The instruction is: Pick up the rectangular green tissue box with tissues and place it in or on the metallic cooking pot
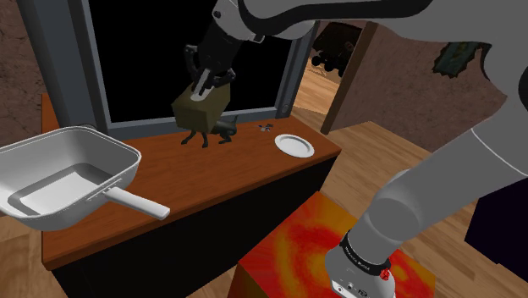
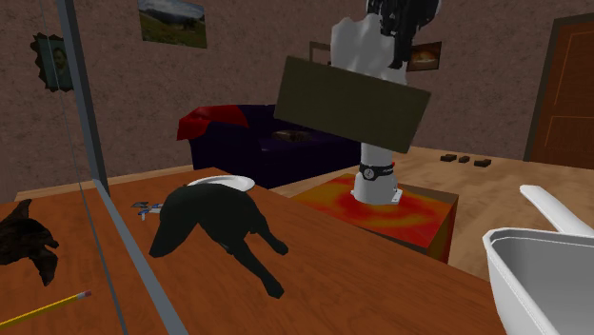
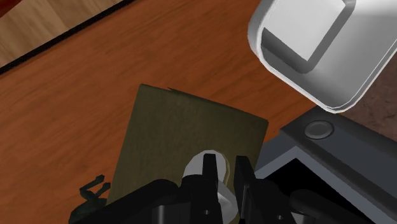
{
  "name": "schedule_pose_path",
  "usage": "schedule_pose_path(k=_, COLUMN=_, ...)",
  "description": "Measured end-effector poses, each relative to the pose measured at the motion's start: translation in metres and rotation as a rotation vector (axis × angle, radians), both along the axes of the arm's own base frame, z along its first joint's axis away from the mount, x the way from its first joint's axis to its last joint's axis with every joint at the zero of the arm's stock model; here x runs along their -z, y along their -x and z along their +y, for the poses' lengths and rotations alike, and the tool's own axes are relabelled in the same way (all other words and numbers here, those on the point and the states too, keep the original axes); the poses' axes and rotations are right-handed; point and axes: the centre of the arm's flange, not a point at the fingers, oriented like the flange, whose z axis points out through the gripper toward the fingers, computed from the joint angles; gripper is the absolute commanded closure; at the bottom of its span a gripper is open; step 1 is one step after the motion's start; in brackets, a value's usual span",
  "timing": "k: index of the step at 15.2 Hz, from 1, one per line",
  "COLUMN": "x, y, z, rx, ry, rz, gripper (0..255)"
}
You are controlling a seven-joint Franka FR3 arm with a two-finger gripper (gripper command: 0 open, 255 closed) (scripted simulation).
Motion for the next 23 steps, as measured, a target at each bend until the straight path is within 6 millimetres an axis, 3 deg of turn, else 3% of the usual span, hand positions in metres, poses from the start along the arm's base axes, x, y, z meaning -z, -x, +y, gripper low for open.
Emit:
schedule_pose_path(k=21, x=-0.041, y=-0.025, z=0.276, rx=-0.002, ry=-0.004, rz=0.001, gripper=255)
schedule_pose_path(k=23, x=-0.034, y=-0.028, z=0.29, rx=0.0, ry=-0.002, rz=0.001, gripper=255)
